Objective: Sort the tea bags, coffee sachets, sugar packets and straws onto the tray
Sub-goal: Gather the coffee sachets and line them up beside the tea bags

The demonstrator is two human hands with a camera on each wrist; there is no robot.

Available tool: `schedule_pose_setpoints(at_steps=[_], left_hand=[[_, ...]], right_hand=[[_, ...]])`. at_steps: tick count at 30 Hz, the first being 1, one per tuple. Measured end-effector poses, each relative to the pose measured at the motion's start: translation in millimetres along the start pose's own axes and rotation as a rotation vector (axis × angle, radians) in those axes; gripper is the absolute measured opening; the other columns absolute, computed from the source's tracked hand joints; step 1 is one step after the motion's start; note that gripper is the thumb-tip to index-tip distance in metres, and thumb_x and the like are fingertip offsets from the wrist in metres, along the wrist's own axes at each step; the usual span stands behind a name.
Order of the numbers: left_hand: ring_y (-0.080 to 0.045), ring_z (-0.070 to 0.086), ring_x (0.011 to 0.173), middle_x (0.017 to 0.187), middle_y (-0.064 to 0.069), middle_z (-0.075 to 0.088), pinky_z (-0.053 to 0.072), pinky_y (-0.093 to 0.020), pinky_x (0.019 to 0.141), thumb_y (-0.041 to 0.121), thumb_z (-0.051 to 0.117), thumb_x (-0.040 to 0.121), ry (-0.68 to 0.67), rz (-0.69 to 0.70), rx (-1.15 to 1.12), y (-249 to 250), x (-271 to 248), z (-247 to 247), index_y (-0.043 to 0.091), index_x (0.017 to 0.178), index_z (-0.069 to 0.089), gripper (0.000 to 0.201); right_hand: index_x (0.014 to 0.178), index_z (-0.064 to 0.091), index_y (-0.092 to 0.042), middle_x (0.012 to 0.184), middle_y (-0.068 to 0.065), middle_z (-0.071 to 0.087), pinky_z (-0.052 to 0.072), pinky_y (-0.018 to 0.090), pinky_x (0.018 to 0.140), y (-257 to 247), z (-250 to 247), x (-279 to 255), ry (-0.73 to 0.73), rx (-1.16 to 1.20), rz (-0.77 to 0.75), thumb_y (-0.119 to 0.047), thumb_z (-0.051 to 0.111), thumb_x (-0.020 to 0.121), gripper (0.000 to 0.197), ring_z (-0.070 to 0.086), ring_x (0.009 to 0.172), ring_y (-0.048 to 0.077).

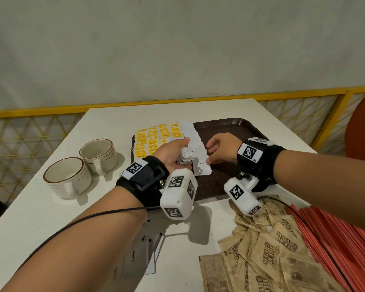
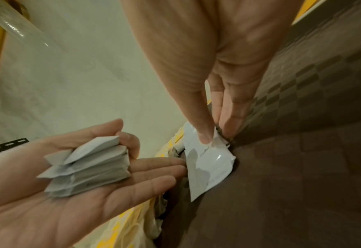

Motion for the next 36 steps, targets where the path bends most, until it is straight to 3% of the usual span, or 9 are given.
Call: schedule_pose_setpoints(at_steps=[3,7,11,15,17,22,27,30,36], left_hand=[[-0.030,0.062,0.096,0.120,-0.015,0.060,0.049,-0.040,0.085,0.032,0.053,0.096,0.016,0.018,0.030,0,2,-2,0.012,0.100,0.055,0.020],[-0.024,0.061,0.076,0.100,-0.012,0.062,0.050,-0.034,0.063,0.031,0.050,0.098,0.004,0.032,0.022,1,-3,1,0.011,0.113,0.053,0.025],[-0.025,0.063,0.073,0.097,-0.013,0.064,0.053,-0.030,0.050,0.029,0.049,0.098,0.001,0.030,-0.036,-2,-6,6,0.009,0.120,0.054,0.030],[-0.021,0.063,0.076,0.088,-0.007,0.065,0.051,-0.034,0.073,0.026,0.055,0.096,0.057,0.105,-0.060,-1,-11,4,0.010,0.110,0.059,0.022],[-0.018,0.064,0.072,0.081,-0.007,0.065,0.053,-0.030,0.073,0.021,0.060,0.093,0.041,0.183,-0.128,-1,-17,4,0.010,0.097,0.062,0.012],[-0.024,0.065,0.087,0.101,-0.018,0.064,0.052,-0.034,0.086,0.019,0.062,0.090,-0.091,0.390,-0.171,-5,-32,6,0.003,0.106,0.063,0.023],[-0.027,0.065,0.098,0.112,-0.020,0.065,0.052,-0.035,0.089,0.043,0.062,0.074,-0.167,0.453,-0.083,-7,-42,18,0.004,0.115,0.061,0.056],[-0.028,0.064,0.101,0.113,-0.021,0.063,0.052,-0.036,0.091,0.048,0.060,0.072,-0.197,0.455,-0.077,-6,-45,23,0.003,0.122,0.057,0.067],[-0.022,0.061,0.091,0.095,-0.014,0.060,0.052,-0.029,0.079,0.042,0.055,0.080,-0.278,0.538,0.076,3,-50,28,0.007,0.103,0.057,0.042]], right_hand=[[0.100,0.057,-0.008,0.097,0.009,0.061,0.058,0.025,0.062,1,-2,0,0.007,0.067,0.011,0.008,0.078,0.070,0.040,0.064,0.080,0.020],[0.104,0.059,-0.007,0.103,0.011,0.062,0.058,0.035,0.075,1,2,-2,-0.016,0.078,0.015,0.011,0.075,0.071,0.040,0.065,0.093,0.027],[0.105,0.060,-0.008,0.104,0.010,0.063,0.058,0.029,0.071,-2,6,-2,-0.007,0.018,0.003,0.011,0.074,0.073,0.039,0.065,0.094,0.025],[0.101,0.060,-0.009,0.109,0.013,0.062,0.058,0.033,0.075,-5,0,-5,0.032,0.034,-0.001,0.008,0.072,0.075,0.033,0.064,0.094,0.025],[0.103,0.061,-0.007,0.109,0.016,0.063,0.058,0.037,0.082,-12,-5,-13,0.061,0.135,-0.031,0.005,0.069,0.080,0.027,0.065,0.098,0.027],[0.113,0.058,0.000,0.102,0.016,0.067,0.058,0.028,0.076,-41,5,-54,-0.221,0.493,-0.105,-0.011,0.063,0.089,0.027,0.067,0.090,0.021],[0.095,0.058,-0.004,0.091,0.012,0.063,0.058,0.023,0.069,-43,16,-68,-0.179,0.546,-0.089,-0.004,0.064,0.087,0.010,0.065,0.082,0.016],[0.099,0.058,-0.006,0.089,0.009,0.063,0.057,0.023,0.067,-43,17,-71,-0.222,0.581,-0.067,-0.002,0.063,0.088,0.013,0.066,0.080,0.016],[0.118,0.062,0.000,0.102,0.009,0.067,0.057,0.025,0.070,-44,16,-75,-0.281,0.734,-0.019,-0.017,0.053,0.098,0.028,0.067,0.083,0.015]])
Point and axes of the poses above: each hand's wrist, its own x-axis towards the middle knuckle, its own z-axis out of the palm, y = z × x, the point moved 4 cm from there along x, towards the middle knuckle
